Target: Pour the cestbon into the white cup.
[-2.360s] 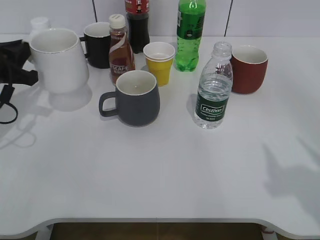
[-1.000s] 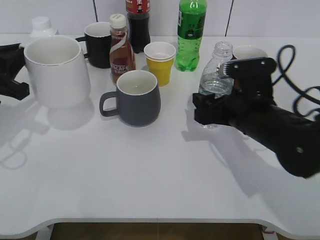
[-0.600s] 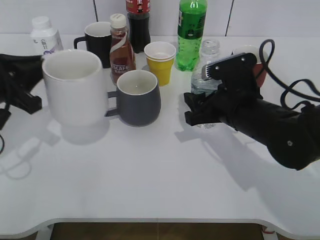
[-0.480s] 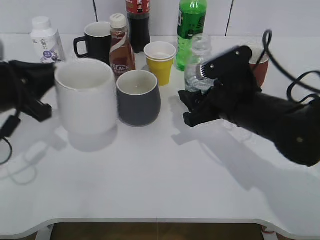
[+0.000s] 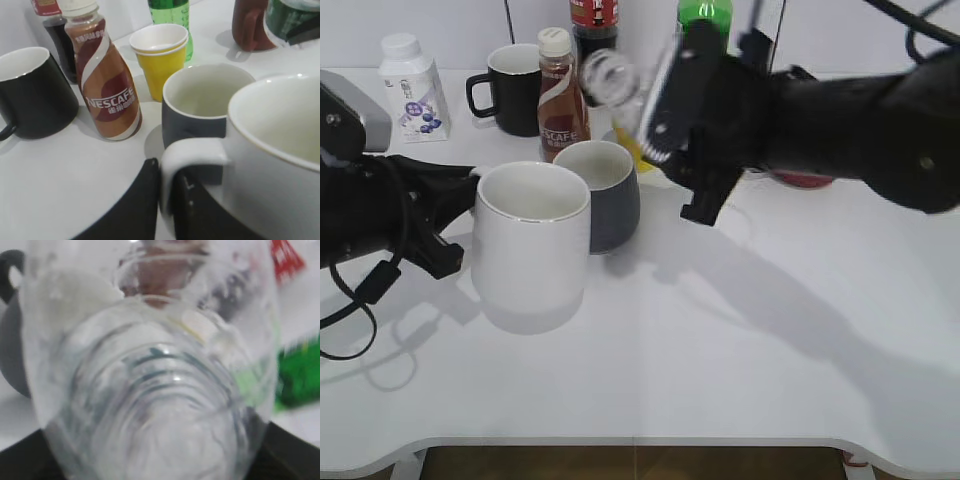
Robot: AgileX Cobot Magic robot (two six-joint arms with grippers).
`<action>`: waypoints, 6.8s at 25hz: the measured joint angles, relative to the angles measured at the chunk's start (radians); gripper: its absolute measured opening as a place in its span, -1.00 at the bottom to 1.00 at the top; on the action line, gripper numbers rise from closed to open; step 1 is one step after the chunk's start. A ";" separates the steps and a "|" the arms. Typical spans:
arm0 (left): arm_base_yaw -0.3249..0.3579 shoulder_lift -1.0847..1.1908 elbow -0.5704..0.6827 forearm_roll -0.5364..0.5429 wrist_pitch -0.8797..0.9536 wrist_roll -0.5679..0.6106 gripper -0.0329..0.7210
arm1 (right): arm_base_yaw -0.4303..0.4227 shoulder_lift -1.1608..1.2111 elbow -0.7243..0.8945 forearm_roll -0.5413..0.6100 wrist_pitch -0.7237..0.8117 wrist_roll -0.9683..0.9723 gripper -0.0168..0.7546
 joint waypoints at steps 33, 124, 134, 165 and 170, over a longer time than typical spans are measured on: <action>-0.067 0.000 0.000 0.013 -0.003 -0.002 -0.79 | 0.051 0.081 -0.106 0.124 -0.170 -1.019 0.26; 0.192 0.397 0.131 -0.459 -0.540 0.302 -0.28 | -0.155 -0.024 0.353 -0.028 -0.428 0.815 0.26; 0.192 0.244 0.232 -0.458 -0.540 0.302 -0.27 | -0.155 0.076 0.353 0.157 -0.522 0.664 0.26; 0.192 -0.963 -0.110 -0.518 1.106 0.135 0.68 | -0.155 -0.779 0.314 0.167 0.364 0.543 0.72; 0.192 -1.144 -0.122 -0.540 1.404 0.134 0.80 | -0.155 -1.068 0.312 0.166 0.835 0.543 0.72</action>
